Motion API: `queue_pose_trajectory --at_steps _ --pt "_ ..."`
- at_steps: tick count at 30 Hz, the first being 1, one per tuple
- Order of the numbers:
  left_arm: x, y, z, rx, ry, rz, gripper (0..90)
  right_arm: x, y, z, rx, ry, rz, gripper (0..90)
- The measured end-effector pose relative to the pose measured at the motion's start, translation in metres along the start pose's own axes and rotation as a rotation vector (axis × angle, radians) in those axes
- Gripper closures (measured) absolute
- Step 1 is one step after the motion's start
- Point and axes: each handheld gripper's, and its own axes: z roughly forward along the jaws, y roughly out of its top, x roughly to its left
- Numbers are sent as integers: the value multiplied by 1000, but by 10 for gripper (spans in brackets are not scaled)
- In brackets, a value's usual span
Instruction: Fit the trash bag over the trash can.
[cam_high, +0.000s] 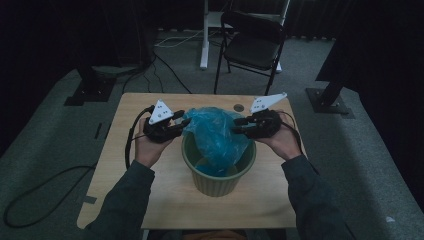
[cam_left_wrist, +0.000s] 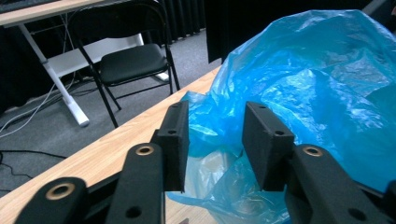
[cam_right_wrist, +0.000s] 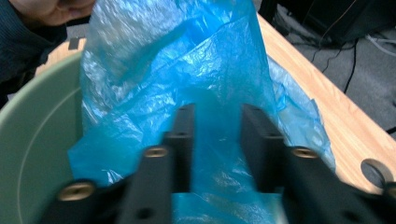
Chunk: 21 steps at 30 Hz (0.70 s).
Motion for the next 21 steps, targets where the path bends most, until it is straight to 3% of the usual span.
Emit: queue_pose_trajectory --at_steps 2,5,10,16,17,18,19,21 --pt "-1 0 -1 2 -8 12 650 0 -1 0 3 2 1 802" --pt "-4 0 -3 -8 -21 25 754 3 -5 -3 18 -4 -9 897" --pt "-6 1 -6 -9 -47 29 855 4 -11 -9 23 -17 -13 900" --pt "-9 0 -10 -6 -60 38 869 4 -18 -15 20 -24 -6 900" --pt "-9 -1 -10 -6 -59 40 867 4 -17 -17 7 -15 0 815" --pt "-9 -1 -10 -6 -59 40 863 4 -17 -17 7 -15 0 815" --pt "-10 -1 -10 -5 -57 41 858 2 -12 -16 -12 -4 17 659" --pt "-11 -1 -9 -6 -56 40 851 1 -7 -13 -22 -13 20 604"
